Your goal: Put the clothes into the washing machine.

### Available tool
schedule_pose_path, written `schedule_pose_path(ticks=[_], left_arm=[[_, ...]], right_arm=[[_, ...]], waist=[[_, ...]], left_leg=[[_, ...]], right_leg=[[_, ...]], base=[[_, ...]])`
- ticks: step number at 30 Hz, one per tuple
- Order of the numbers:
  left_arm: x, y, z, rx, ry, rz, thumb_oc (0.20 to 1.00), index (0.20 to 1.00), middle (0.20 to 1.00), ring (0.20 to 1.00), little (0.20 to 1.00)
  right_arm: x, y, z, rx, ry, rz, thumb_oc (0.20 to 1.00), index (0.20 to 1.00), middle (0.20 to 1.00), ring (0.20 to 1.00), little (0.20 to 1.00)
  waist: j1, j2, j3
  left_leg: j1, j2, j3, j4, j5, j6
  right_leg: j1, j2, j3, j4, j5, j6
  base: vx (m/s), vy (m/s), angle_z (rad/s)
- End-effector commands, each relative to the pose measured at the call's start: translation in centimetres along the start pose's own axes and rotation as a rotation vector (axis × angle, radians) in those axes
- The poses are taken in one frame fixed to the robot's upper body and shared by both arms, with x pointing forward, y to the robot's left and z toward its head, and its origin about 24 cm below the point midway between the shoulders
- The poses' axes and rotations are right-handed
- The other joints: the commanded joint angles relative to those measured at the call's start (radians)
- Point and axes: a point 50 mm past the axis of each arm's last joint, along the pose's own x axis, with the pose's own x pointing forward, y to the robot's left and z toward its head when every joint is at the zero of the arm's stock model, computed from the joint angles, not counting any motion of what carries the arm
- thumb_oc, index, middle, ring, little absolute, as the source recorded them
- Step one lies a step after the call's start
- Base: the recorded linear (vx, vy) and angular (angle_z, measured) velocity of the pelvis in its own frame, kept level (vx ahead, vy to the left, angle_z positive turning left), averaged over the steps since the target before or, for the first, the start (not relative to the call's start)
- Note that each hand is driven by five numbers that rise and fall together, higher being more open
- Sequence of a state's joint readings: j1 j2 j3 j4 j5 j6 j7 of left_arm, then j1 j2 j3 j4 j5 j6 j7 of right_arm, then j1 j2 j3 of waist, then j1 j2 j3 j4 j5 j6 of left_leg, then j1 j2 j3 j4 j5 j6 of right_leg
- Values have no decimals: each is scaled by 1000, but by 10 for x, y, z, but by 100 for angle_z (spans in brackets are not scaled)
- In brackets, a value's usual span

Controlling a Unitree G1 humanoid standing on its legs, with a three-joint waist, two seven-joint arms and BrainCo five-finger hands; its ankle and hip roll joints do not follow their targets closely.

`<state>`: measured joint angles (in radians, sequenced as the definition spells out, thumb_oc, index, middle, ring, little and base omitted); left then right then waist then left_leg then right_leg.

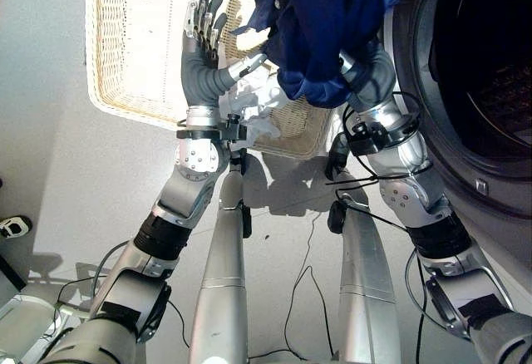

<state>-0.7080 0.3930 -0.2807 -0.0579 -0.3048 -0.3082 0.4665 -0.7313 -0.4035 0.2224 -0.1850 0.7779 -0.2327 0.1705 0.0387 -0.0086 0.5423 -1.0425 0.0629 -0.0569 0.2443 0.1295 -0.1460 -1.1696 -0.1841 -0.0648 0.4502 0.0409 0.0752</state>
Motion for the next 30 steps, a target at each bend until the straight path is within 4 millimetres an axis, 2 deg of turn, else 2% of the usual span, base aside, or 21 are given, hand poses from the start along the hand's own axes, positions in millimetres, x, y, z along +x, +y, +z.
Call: schedule_pose_path(ticks=[1,6,8,11,12,13,14,16,18,19,21,22,23,24,28,30], left_arm=[[7,11,20,44,-139,84,1000,1000,1000,1000,1000],[8,17,18,117,-189,143,1000,1000,1000,1000,1000],[10,20,15,139,-198,154,1000,1000,1000,1000,1000],[13,29,0,211,-151,186,1000,1000,1000,1000,1000],[14,39,-9,217,-104,222,1000,1000,1000,1000,1000],[14,41,-11,217,-97,228,1000,1000,1000,1000,1000],[13,51,-21,253,-52,263,1000,1000,1000,1000,1000],[10,61,-32,288,-8,300,1000,1000,1000,1000,1000],[10,69,-36,309,15,321,1000,1000,1000,1000,1000],[9,79,-43,345,51,338,1000,1000,1000,1000,1000],[9,85,-47,360,72,354,1000,1000,1000,1000,1000],[9,91,-52,381,106,375,1000,1000,1000,1000,1000],[10,93,-53,383,113,380,1000,1000,1000,1000,1000],[14,99,-57,395,149,395,1000,1000,1000,1000,1000],[24,107,-60,414,193,400,1000,1000,1000,1000,1000],[27,109,-65,440,235,385,1000,1000,1000,1000,1000]], right_arm=[[2,21,42,-14,-271,67,200,200,200,200,200],[-1,14,52,-16,-383,-24,200,200,200,200,200],[-3,7,53,20,-406,-98,200,200,200,200,200],[-10,-13,50,94,-431,-265,200,200,200,200,200],[-17,-30,47,146,-435,-385,200,200,200,200,200],[-19,-34,46,151,-440,-413,200,200,200,200,200],[-29,-53,44,190,-447,-560,200,200,200,200,200],[-41,-75,42,215,-468,-708,200,200,200,200,200],[-50,-88,44,212,-482,-803,200,200,200,200,200],[-61,-105,44,203,-485,-902,200,200,200,200,200],[-66,-117,45,197,-475,-964,200,200,200,200,200],[-71,-130,43,174,-435,-1039,200,200,200,200,200],[-72,-134,42,174,-425,-1054,200,200,200,200,200],[-76,-150,37,190,-378,-1116,200,200,200,200,200],[-85,-177,27,206,-269,-1237,200,200,200,200,200],[-89,-191,21,189,-145,-1348,200,200,200,200,200]], waist=[[-42,42,-22],[-49,40,-22],[-53,39,-22],[-62,38,-22],[-68,38,-22],[-69,37,-22],[-74,36,-22],[-79,37,-22],[-80,37,-22],[-82,35,-22],[-82,34,-22],[-84,33,-22],[-83,33,-22],[-84,32,-22],[-81,31,-22],[-74,32,-22]], left_leg=[[-38,-82,-10,55,0,70],[-39,-76,-6,64,-3,65],[-38,-73,-1,67,-4,63],[-34,-65,9,64,-5,57],[-28,-59,15,60,-6,54],[-27,-58,16,61,-7,54],[-22,-52,22,63,-11,50],[-12,-45,29,56,-13,48],[-9,-41,32,52,-15,46],[-6,-37,34,47,-15,43],[-5,-34,37,47,-17,41],[-3,-30,39,45,-19,36],[-2,-30,39,44,-19,36],[1,-27,39,38,-18,34],[-7,-22,44,24,-6,30],[1,-21,41,23,-11,26]], right_leg=[[62,48,-54,-94,96,75],[60,51,-49,-81,92,75],[59,52,-45,-78,92,76],[59,55,-39,-78,92,77],[62,57,-35,-79,91,77],[62,58,-34,-78,91,77],[66,61,-31,-77,88,77],[74,60,-29,-88,93,80],[76,61,-28,-90,93,81],[79,61,-28,-95,95,82],[78,62,-27,-94,95,82],[80,64,-27,-95,93,83],[80,65,-26,-95,94,83],[82,65,-26,-99,96,84],[73,66,-29,-108,105,82],[79,70,-30,-105,98,79]], base=[[0,0,0],[0,9,0],[0,44,0],[2,58,-1],[3,49,-2],[3,76,-6],[3,57,-8],[4,43,-9],[2,11,-9],[3,4,-8],[2,9,-6],[-1,16,-5],[-2,19,-6],[-5,11,-6],[-5,1,-4],[0,0,0]])
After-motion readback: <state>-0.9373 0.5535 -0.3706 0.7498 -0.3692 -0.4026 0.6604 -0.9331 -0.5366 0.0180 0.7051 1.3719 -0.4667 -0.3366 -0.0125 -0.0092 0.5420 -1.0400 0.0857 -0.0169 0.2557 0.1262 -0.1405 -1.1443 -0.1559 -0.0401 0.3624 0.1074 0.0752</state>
